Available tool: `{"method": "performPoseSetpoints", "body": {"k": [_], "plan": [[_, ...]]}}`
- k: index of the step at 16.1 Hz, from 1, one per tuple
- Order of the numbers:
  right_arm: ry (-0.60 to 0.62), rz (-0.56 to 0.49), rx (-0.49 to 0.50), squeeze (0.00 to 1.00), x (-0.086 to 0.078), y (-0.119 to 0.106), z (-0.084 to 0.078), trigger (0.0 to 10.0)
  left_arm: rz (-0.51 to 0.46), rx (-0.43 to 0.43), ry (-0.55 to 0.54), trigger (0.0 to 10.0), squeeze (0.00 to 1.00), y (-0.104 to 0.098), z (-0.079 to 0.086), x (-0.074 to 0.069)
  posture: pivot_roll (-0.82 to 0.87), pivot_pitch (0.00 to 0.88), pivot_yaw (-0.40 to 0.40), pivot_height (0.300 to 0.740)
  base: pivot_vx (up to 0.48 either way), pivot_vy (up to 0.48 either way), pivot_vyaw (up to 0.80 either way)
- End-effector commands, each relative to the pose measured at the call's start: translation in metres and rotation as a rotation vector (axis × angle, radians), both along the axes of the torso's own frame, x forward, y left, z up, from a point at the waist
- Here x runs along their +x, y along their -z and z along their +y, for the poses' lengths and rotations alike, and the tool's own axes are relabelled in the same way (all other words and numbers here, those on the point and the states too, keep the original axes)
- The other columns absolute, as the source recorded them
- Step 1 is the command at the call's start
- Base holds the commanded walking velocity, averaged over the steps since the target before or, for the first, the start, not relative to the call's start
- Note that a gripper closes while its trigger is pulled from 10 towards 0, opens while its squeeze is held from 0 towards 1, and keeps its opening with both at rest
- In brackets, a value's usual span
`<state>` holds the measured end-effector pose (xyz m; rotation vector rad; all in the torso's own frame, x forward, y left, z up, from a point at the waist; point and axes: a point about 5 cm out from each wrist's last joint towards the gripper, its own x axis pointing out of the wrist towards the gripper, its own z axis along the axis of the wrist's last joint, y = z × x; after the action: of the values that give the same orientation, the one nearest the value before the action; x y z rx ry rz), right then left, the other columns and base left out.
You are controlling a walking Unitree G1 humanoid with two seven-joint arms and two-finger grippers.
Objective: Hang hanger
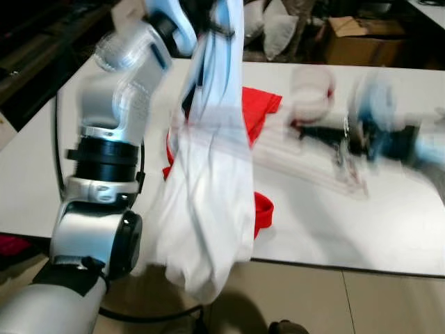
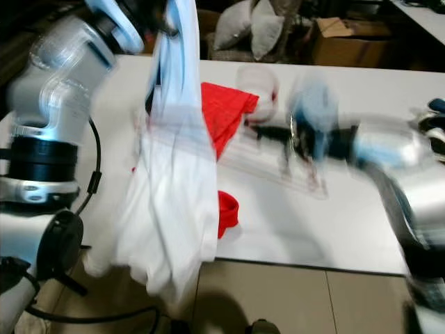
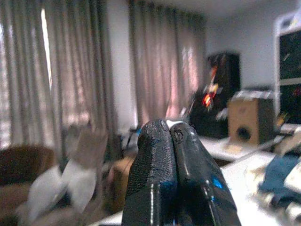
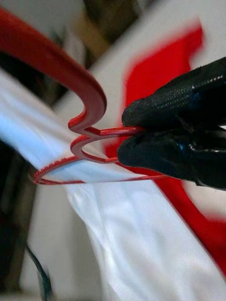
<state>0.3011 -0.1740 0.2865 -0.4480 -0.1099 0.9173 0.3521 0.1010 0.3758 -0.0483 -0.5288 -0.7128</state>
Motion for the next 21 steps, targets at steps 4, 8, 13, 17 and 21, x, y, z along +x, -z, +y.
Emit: {"method": "performPoseSetpoints", "body": {"k": [4, 8, 13, 17, 21], "plan": [[0.376, -0.531, 0.307, 0.0, 0.031, -0.115, -0.037, 10.0, -0.188, -0.19, 0.04, 10.0, 0.0, -0.061, 0.019, -0.027, -0.13, 0.03, 0.029, 0.74, 0.0, 0.0, 0.0], [0.256, -0.637, 0.144, 0.0, 0.033, -0.109, -0.024, 10.0, -0.242, -0.333, -0.043, 10.0, 0.0, -0.074, 0.047, -0.032, -0.13, 0.029, 0.031, 0.74, 0.0, 0.0, 0.0], [0.061, -0.349, -0.066, 0.0, 0.037, 0.019, 0.0, 10.0, -0.099, -0.156, -0.15, 10.0, 0.0, -0.009, 0.043, -0.02, -0.14, 0.037, 0.044, 0.74, 0.0, 0.0, 0.0], [-0.104, -0.09, -0.129, 0.0, -0.007, 0.067, -0.007, 10.0, 0.224, 0.148, -0.393, 10.0, 0.0, 0.113, 0.054, -0.011, -0.14, 0.049, 0.064, 0.74, 0.0, 0.0, 0.0], [-0.159, 0.025, -0.227, 0.0, -0.042, 0.065, -0.028, 10.0, 0.412, 0.445, -0.494, 10.0, 0.0, 0.171, 0.088, -0.026, -0.14, 0.053, 0.09, 0.74, 0.0, 0.0, 0.0]]}}
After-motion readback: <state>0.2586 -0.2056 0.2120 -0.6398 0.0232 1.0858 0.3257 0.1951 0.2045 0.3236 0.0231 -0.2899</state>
